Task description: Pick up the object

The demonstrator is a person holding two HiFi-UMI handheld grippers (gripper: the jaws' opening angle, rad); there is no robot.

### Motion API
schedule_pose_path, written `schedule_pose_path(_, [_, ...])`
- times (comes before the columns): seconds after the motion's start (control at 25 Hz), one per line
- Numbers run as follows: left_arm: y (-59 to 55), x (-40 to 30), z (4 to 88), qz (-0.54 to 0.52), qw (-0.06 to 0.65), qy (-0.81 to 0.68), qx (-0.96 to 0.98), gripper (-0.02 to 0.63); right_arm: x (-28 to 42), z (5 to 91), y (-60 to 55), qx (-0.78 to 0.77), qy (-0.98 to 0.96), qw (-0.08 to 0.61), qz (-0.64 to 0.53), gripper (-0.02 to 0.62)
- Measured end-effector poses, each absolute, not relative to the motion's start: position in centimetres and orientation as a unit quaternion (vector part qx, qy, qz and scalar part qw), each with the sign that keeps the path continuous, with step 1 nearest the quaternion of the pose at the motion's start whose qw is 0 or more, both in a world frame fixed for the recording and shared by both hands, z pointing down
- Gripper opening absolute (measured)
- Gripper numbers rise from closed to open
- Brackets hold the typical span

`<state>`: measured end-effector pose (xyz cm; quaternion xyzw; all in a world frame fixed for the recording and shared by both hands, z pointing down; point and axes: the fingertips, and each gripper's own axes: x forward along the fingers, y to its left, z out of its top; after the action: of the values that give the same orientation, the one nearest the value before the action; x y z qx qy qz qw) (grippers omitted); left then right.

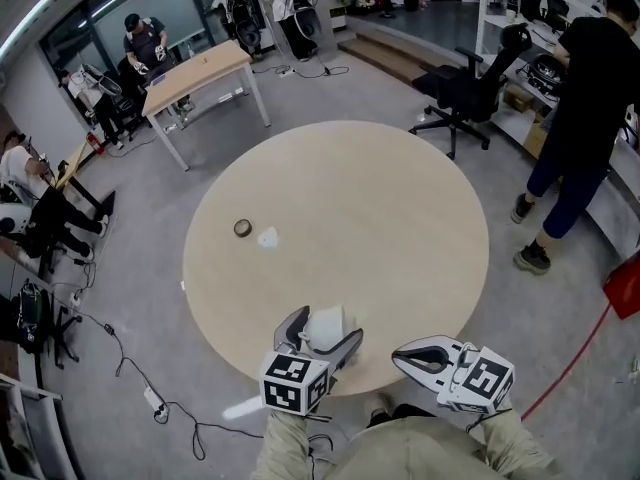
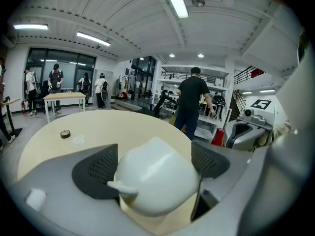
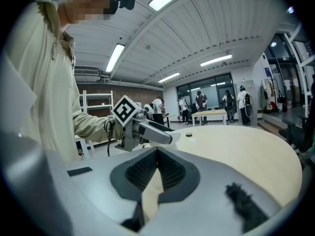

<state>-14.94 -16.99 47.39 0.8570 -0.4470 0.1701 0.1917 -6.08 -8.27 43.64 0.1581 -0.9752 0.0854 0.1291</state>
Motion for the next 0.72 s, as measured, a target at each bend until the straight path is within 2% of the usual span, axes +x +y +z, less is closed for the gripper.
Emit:
schedule_pose_path(0.52, [-15.0,-12.3,46.0,0.165,0.179,-0.471,0.848,0.462,-2.0,43.0,-5.5,0.163,-0.976,0.112,0.09,0.003])
schedule_pose_path(0.72, [-15.0,-11.4,48.2,0.183,0.186,-0.476,0.84,0.459,-0.2,43.1,-4.1,0.17,-0.975,0.11,0.087,0.003])
